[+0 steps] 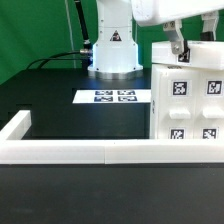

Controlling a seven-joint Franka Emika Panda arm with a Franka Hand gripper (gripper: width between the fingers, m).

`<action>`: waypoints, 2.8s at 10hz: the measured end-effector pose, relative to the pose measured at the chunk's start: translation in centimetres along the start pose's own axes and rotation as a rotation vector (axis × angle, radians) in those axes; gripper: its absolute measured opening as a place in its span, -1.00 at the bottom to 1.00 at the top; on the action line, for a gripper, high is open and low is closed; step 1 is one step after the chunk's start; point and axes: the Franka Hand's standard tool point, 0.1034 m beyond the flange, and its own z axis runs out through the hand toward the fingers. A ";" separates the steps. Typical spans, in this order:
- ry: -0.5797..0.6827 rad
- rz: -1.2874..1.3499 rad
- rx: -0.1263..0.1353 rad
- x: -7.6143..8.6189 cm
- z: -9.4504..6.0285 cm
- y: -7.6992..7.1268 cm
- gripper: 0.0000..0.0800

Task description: Assemble cabinet

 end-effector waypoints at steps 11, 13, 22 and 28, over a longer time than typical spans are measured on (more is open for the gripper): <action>0.053 0.843 -0.011 0.0 0.0 0.3 0.39; 0.062 1.063 -0.006 0.1 0.0 0.0 0.39; 0.075 1.676 0.020 0.6 -0.1 -0.1 0.39; 0.073 2.284 0.081 0.5 0.1 -0.9 0.40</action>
Offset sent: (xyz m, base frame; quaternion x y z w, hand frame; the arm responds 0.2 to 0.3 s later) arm 0.0000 0.0000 0.0000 0.0000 0.0000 0.1938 0.9810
